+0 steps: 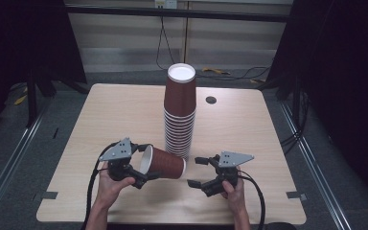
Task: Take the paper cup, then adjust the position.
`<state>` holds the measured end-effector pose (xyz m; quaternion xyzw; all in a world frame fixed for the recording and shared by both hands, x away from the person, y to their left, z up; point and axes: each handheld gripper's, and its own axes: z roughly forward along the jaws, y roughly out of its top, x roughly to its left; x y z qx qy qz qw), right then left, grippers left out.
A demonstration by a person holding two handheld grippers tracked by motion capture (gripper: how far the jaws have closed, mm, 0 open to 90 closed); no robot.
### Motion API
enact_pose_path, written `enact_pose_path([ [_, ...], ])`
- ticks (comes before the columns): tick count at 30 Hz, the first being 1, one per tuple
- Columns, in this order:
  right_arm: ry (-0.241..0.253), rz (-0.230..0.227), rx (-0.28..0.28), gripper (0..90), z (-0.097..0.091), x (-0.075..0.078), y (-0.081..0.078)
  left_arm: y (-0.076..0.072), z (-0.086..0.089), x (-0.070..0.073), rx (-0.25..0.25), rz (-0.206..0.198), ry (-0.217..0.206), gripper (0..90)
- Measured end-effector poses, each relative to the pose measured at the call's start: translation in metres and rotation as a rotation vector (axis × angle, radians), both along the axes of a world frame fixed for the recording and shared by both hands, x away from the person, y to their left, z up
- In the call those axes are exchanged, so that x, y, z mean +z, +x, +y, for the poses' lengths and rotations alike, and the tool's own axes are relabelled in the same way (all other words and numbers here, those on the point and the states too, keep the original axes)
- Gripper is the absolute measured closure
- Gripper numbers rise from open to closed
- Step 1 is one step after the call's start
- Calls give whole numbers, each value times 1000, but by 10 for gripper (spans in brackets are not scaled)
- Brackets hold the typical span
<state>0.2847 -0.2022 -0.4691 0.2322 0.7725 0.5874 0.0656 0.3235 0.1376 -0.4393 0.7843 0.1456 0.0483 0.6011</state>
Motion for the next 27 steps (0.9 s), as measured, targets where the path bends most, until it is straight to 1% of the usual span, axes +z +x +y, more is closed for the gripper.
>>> enact_pose_path([
  [2, -7, -26, -41, 131, -1, 1, -3, 1, 6, 0, 24, 6, 18, 49],
  [3, -7, -26, -41, 131, -1, 1, -3, 1, 6, 0, 24, 6, 18, 49],
  [4, -7, -36, -63, 131, -2, 1, -4, 2, 7, 0, 27, 8, 19, 49],
  [5, 6, -52, -82, 131, -4, 0, -4, 3, 12, 0, 44, 14, 18, 49],
  [6, 6, -52, -82, 131, -4, 0, -4, 3, 12, 0, 44, 14, 18, 49],
  [7, 8, -60, -148, 130, -8, -3, -5, 5, 17, 1, 67, 16, 22, 49],
  [9, 4, -59, -199, 130, -11, -5, -6, 6, 22, 2, 86, 19, 27, 49],
  [11, -4, -74, -235, 130, -13, -7, -7, 8, 24, 3, 94, 21, 31, 49],
  [12, 4, -85, -256, 129, -14, -8, -8, 10, 27, 5, 112, 22, 64, 49],
  [13, 7, -90, -290, 130, -16, -9, -9, 10, 27, 5, 112, 22, 64, 49],
  [14, 7, -90, -290, 130, -16, -9, -9, 11, 28, 6, 122, 18, 80, 49],
  [15, 17, -94, -303, 130, -17, -11, -9, 12, 29, 7, 128, 16, 93, 49],
  [16, 18, -105, -344, 131, -20, -13, -10, 13, 31, 8, 126, 19, 94, 49],
  [18, 25, -117, -377, 131, -22, -16, -10, 15, 34, 9, 134, 20, 107, 49],
  [19, 21, -119, -389, 131, -22, -16, -10, 16, 35, 9, 144, 22, 122, 49],
  [20, 21, -119, -389, 131, -22, -16, -10, 16, 35, 9, 144, 22, 122, 49],
  [21, 18, -121, -409, 132, -23, -18, -10, 18, 37, 10, 155, 26, 143, 49],
  [22, 18, -132, -449, 132, -24, -20, -9, 19, 38, 10, 159, 25, 159, 49],
  [23, 17, -130, -470, 133, -24, -21, -9, 20, 40, 11, 174, 24, 173, 49],
  [26, 29, -133, -507, 133, -23, -22, -8, 21, 40, 11, 165, 36, 167, 48],
  [27, 29, -133, -507, 133, -23, -22, -8, 21, 40, 11, 165, 36, 167, 48],
])
